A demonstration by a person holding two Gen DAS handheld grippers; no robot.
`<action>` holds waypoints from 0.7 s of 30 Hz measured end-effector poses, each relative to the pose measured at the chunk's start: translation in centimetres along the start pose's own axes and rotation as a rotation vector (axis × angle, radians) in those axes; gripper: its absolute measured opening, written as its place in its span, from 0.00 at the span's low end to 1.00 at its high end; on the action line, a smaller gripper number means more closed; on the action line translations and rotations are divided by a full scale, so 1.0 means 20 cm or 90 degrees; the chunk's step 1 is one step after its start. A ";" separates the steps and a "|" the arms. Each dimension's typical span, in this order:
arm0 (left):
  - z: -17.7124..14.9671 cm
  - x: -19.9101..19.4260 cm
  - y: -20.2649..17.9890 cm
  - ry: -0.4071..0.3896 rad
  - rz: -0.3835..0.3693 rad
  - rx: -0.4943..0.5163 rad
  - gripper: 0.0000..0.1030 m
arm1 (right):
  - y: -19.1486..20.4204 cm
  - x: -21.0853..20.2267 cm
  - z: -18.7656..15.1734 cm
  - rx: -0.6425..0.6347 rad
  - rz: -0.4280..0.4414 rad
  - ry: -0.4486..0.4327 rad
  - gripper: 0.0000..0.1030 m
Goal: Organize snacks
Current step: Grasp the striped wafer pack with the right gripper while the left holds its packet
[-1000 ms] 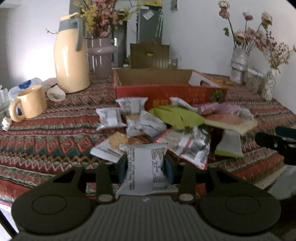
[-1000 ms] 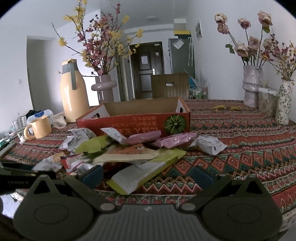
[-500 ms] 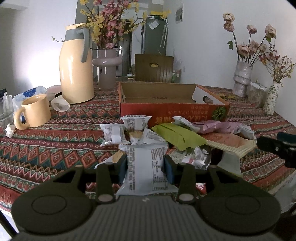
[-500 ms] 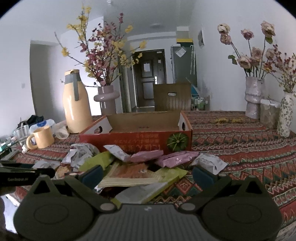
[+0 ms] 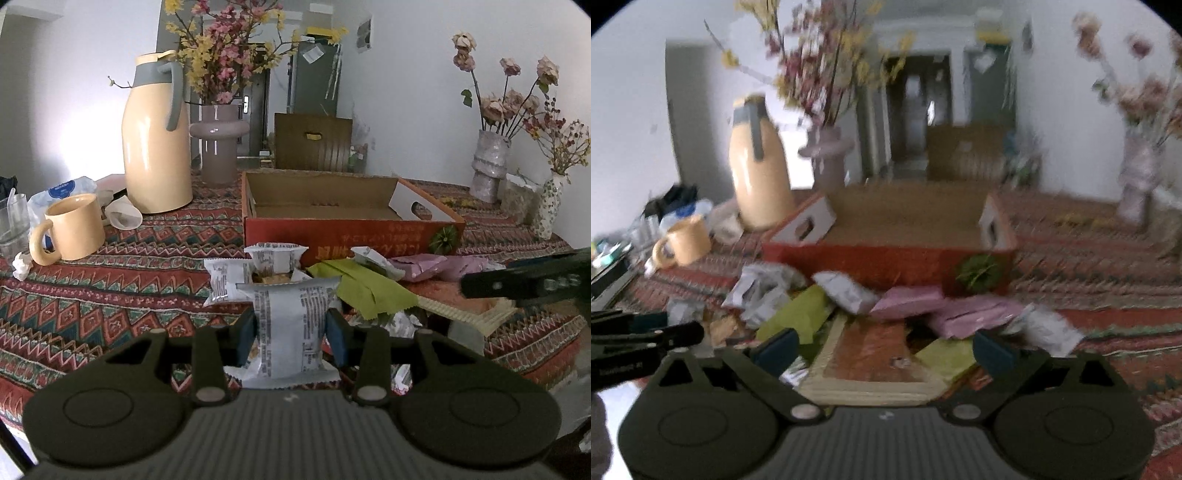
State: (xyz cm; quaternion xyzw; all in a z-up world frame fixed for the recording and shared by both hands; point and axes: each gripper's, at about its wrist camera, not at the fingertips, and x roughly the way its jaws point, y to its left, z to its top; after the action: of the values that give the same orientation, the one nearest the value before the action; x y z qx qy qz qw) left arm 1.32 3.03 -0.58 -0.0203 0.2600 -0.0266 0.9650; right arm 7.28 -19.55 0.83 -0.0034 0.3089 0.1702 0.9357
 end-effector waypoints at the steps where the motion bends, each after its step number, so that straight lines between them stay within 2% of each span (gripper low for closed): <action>1: 0.00 0.00 0.00 -0.001 0.000 -0.001 0.40 | 0.00 0.03 0.03 0.001 0.002 0.021 0.91; 5: 0.02 0.01 0.00 -0.007 -0.004 -0.002 0.40 | 0.00 0.18 0.09 0.004 0.010 0.094 0.83; 11: 0.03 0.04 0.01 -0.006 -0.011 -0.005 0.40 | 0.01 0.34 0.11 0.019 0.023 0.181 0.80; 16: 0.04 0.07 0.02 -0.004 -0.018 -0.008 0.40 | 0.01 0.40 0.10 0.027 0.020 0.205 0.73; 21: 0.04 0.09 0.03 -0.004 -0.023 -0.011 0.40 | -0.01 0.41 0.09 0.054 0.031 0.199 0.66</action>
State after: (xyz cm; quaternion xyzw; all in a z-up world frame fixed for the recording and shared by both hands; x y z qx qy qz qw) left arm 3.21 3.55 -0.88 -0.0333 0.2570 -0.0417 0.9649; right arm 14.45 -16.97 -2.47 0.0176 0.4576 0.1770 0.8712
